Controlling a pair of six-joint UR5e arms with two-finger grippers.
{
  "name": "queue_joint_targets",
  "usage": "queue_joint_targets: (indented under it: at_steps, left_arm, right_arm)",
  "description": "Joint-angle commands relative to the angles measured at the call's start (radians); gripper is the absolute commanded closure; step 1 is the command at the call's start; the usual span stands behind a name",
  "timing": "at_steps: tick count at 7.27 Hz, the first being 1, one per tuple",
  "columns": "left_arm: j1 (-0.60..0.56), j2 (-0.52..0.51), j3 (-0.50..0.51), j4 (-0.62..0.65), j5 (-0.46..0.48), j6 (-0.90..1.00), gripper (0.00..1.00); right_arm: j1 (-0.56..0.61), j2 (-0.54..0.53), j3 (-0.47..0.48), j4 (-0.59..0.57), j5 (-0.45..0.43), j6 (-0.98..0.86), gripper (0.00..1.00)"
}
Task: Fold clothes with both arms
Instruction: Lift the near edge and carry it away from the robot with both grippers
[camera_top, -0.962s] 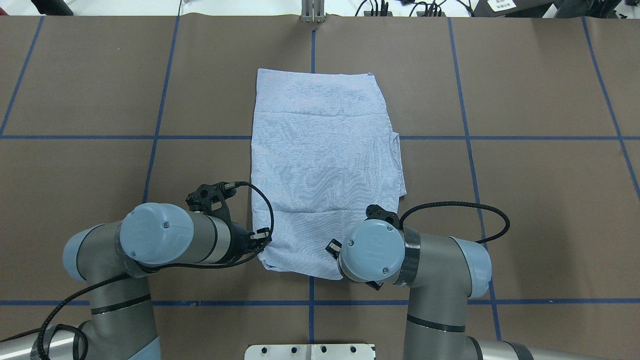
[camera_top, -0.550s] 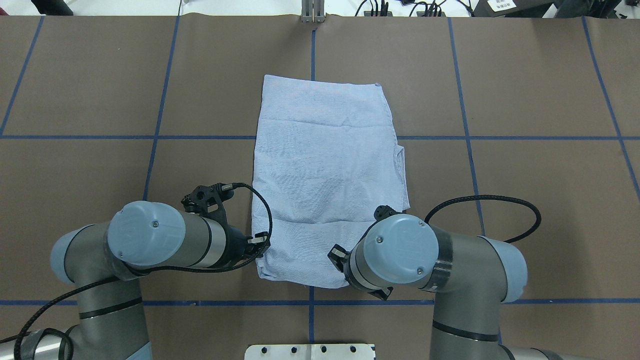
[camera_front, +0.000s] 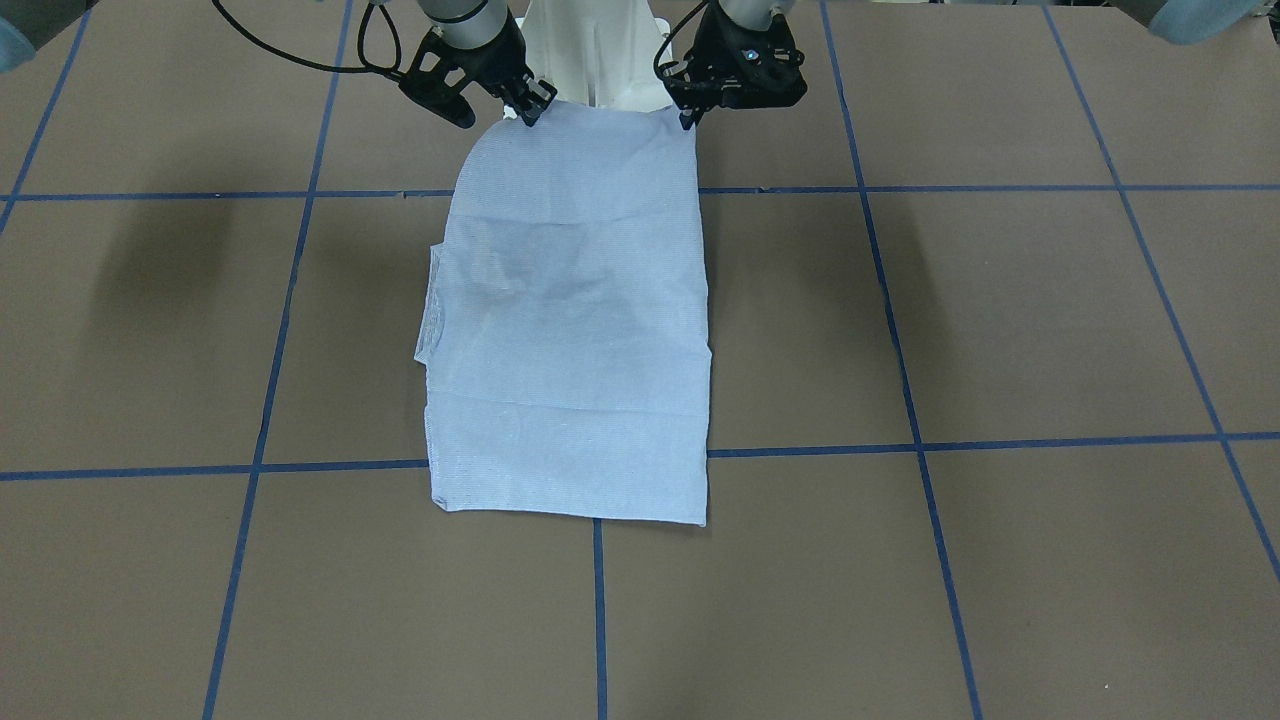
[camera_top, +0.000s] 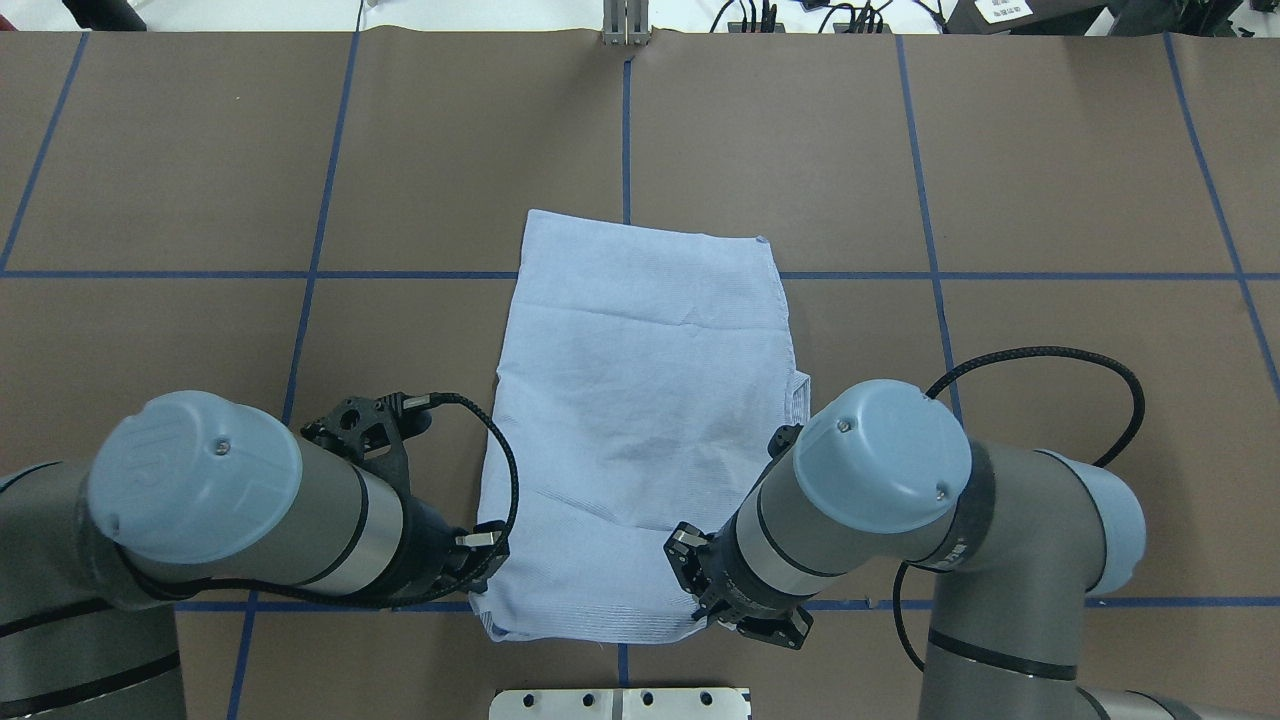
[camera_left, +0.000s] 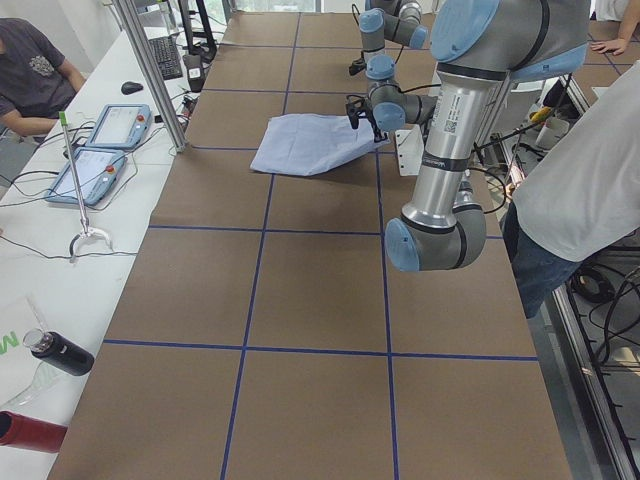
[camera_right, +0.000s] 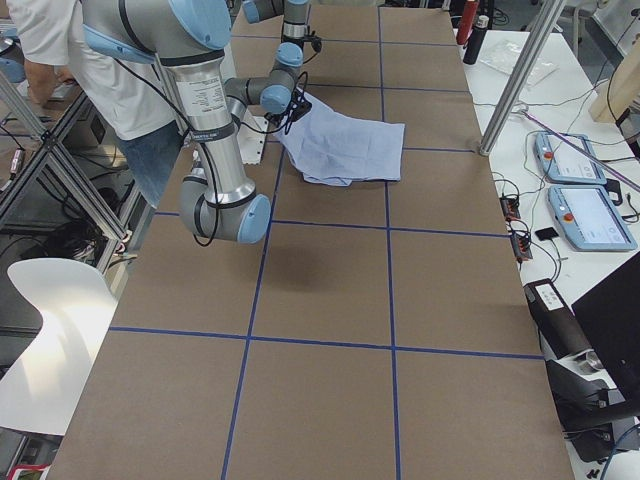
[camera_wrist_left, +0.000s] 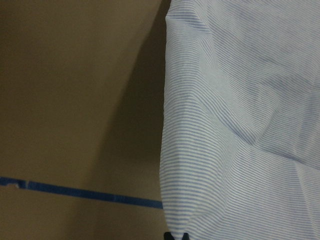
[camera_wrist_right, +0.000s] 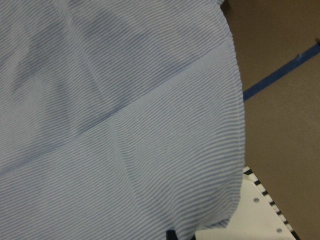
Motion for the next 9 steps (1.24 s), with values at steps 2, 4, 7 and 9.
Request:
queue_joint_targets:
  at_steps: [2, 4, 7, 9]
  left_arm:
    - [0.095, -0.005, -0.188, 0.190, -0.047, -0.082, 1.00]
    - [0.084, -0.045, -0.200, 0.241, -0.047, -0.068, 1.00]
    - [-0.102, -0.096, -0.045, 0.236, -0.048, 0.059, 1.00]
    - [-0.188, -0.096, 0.022, 0.229, -0.048, 0.134, 1.00]
  right_arm:
    - [0.080, -0.008, 0.084, -0.001, 0.274, 0.005, 1.00]
    - [0.103, 0.005, 0.071, 0.002, 0.275, -0.003, 1.00]
    - [0.213, 0.065, -0.058, 0.004, 0.147, -0.151, 1.00]
    - [0.221, 0.158, -0.203, 0.010, 0.052, -0.234, 1.00]
